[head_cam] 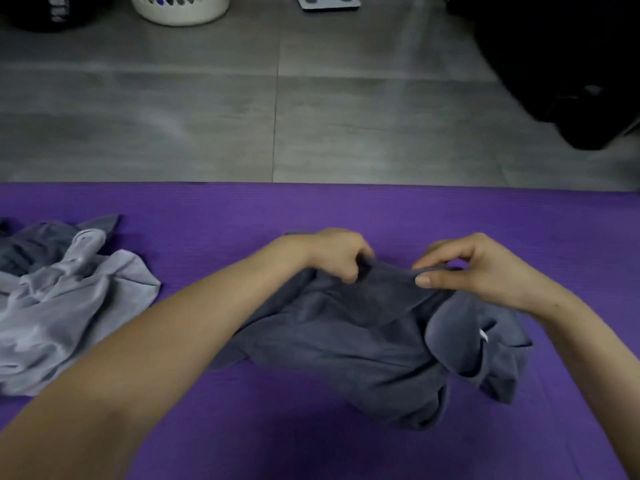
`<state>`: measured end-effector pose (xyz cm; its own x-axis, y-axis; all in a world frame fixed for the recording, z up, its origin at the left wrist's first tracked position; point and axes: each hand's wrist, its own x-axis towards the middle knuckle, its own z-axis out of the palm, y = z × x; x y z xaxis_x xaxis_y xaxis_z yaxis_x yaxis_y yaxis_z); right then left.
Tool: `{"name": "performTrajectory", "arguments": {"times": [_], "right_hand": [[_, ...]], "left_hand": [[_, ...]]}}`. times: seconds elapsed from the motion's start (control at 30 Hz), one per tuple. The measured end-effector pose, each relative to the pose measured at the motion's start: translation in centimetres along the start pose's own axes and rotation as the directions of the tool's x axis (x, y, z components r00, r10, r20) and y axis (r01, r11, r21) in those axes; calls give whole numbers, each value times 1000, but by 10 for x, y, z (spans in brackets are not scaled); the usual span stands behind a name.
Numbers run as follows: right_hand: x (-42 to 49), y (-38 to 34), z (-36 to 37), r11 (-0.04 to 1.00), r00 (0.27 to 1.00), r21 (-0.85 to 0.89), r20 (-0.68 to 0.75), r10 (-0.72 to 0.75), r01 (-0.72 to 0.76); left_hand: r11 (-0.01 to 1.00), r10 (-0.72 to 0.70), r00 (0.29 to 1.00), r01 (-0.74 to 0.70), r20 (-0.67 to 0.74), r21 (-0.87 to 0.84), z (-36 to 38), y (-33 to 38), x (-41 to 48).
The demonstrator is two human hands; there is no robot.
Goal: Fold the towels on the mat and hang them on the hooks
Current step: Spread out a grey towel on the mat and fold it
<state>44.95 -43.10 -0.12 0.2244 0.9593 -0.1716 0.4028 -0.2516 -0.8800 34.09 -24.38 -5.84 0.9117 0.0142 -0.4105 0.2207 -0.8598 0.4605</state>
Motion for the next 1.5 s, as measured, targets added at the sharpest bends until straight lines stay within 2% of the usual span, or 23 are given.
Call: {"name": "performTrajectory", "arguments": {"times": [0.1, 0.2, 0.27, 0.37, 0.47, 0.53, 0.67, 0.73, 0.8, 0.87, 0.9, 0.97, 1.0, 1.03, 1.1, 1.17, 1.2, 1.27, 1.4, 1.5], "right_hand": [[-11, -3, -20, 1000, 992, 7, -120, -27, 28], [-13, 9, -32, 999, 946, 37, -324, -3, 16], [-10, 21, -32, 1000, 903, 7, -430, 10, -7], [-9, 28, -28, 1000, 864, 9, -502, 27, -26], [-11, 16, -22, 1000, 882, 5, -471, -9, 12], [-12, 0, -20, 999, 906, 4, -422, -30, 35], [-21, -35, -31, 982, 971, 181, -241, -7, 52], [-24, -43, -41, 965, 993, 262, -120, 6, 25], [-20, -47, -50, 956, 999, 293, -32, 42, -31], [-5, -46, -54, 967, 993, 233, -24, 114, -105], [6, -42, -53, 975, 987, 170, -48, 151, -141], [41, -35, -47, 981, 964, 40, -181, 193, -189], [63, -30, -45, 980, 942, -21, -281, 182, -196], [87, -24, -42, 976, 912, -73, -375, 165, -206], [130, -18, -35, 955, 833, -143, -534, 147, -260], [159, -16, -25, 942, 791, -151, -591, 158, -300], [166, -13, -19, 944, 799, -129, -573, 179, -304], [166, -5, -7, 954, 826, -76, -522, 211, -291], [117, 27, -5, 939, 827, -21, -480, 293, -345], [50, 60, -12, 863, 826, -160, -415, 382, -480]], "left_hand": [[988, -38, 992, 56, -124, 141, -7, -15, -21], [990, -87, 967, 111, -238, 90, -24, -43, -59], [984, -138, 960, 160, -242, 74, -32, -55, -90], [962, -236, 945, 260, -227, 85, -35, -58, -136], [961, -271, 942, 276, -200, -1, -39, -45, -181], [969, -244, 954, 230, -177, -96, -45, -31, -208], [940, -138, 988, 110, -66, -322, -70, -4, -253], [932, -135, 990, 111, -47, -344, -86, 2, -270], [942, -192, 977, 157, -94, -298, -100, 2, -277], [949, -314, 924, 297, -218, -107, -110, -7, -272], [917, -371, 879, 397, -301, 30, -112, -11, -265], [783, -410, 772, 571, -487, 247, -113, -25, -243], [720, -409, 706, 639, -578, 272, -113, -36, -229], [678, -402, 626, 694, -668, 241, -113, -50, -216], [674, -419, 470, 735, -777, 81, -115, -79, -190], [697, -550, 376, 699, -746, -162, -112, -107, -166], [689, -620, 367, 678, -694, -258, -105, -118, -157], [687, -652, 397, 669, -646, -283, -83, -135, -141], [785, -543, 535, 597, -647, -165, -25, -146, -116], [885, -417, 682, 456, -600, -96, 9, -131, -90]]}}
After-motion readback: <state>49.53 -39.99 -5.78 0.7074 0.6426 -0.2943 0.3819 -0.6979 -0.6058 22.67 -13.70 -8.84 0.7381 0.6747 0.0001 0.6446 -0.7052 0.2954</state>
